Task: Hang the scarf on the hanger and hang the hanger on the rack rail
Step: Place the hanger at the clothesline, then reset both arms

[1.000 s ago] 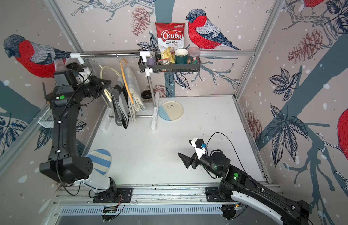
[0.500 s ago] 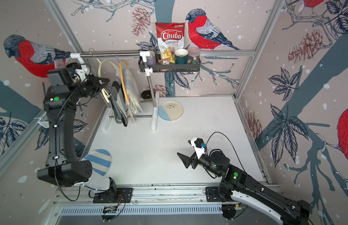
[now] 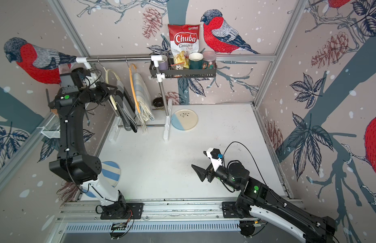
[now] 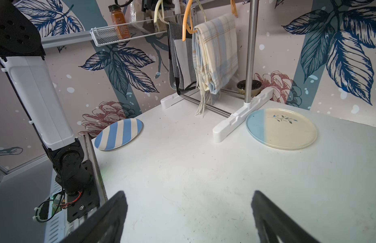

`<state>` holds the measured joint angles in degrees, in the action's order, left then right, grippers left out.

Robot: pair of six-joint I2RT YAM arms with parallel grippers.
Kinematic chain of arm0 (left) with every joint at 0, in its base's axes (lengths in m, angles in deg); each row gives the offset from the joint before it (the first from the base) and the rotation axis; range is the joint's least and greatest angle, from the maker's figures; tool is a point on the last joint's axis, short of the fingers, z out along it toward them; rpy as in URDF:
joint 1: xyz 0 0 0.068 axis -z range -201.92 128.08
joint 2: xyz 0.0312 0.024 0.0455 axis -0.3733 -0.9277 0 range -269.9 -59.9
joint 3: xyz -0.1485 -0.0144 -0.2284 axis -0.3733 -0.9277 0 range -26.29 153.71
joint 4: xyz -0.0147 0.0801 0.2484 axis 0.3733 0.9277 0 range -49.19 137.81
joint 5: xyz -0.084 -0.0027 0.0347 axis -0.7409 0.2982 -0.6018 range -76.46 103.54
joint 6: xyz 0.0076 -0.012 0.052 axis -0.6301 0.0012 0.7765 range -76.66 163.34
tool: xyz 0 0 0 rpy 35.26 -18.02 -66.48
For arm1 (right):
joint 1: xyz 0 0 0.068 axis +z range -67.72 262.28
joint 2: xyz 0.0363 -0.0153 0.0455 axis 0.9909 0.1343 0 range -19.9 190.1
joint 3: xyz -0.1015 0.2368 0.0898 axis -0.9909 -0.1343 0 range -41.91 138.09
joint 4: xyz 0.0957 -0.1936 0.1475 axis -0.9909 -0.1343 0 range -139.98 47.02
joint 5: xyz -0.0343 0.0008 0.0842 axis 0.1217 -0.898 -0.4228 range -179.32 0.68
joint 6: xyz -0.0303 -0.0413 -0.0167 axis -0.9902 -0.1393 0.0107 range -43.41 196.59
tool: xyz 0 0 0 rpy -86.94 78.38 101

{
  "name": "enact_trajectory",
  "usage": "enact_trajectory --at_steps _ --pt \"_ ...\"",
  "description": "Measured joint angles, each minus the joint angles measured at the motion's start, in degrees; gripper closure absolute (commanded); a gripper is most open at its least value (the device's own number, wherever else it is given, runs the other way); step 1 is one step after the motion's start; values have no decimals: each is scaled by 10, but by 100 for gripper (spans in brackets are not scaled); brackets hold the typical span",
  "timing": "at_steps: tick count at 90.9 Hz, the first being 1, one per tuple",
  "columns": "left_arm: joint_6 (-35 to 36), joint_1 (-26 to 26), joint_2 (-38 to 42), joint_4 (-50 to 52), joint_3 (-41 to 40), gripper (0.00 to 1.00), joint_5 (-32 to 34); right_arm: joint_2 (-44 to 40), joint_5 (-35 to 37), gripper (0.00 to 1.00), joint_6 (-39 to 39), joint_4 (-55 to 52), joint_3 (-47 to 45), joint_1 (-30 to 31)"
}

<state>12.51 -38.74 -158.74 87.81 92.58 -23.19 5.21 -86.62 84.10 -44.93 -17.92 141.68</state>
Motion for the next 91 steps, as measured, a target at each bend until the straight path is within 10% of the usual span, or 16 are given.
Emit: enact_trajectory --at_steps 29,45,68,91 --pt "46 3 476 -109 -464 4 266 17 59 0 3 23 -25 -13" --pt "54 111 671 -226 -826 9 398 80 133 0 4 74 -23 -87" --pt "100 223 609 -417 -1014 1 594 279 191 0 52 85 38 -372" --pt "208 228 359 -711 -1065 2 668 473 210 0 78 199 33 -551"
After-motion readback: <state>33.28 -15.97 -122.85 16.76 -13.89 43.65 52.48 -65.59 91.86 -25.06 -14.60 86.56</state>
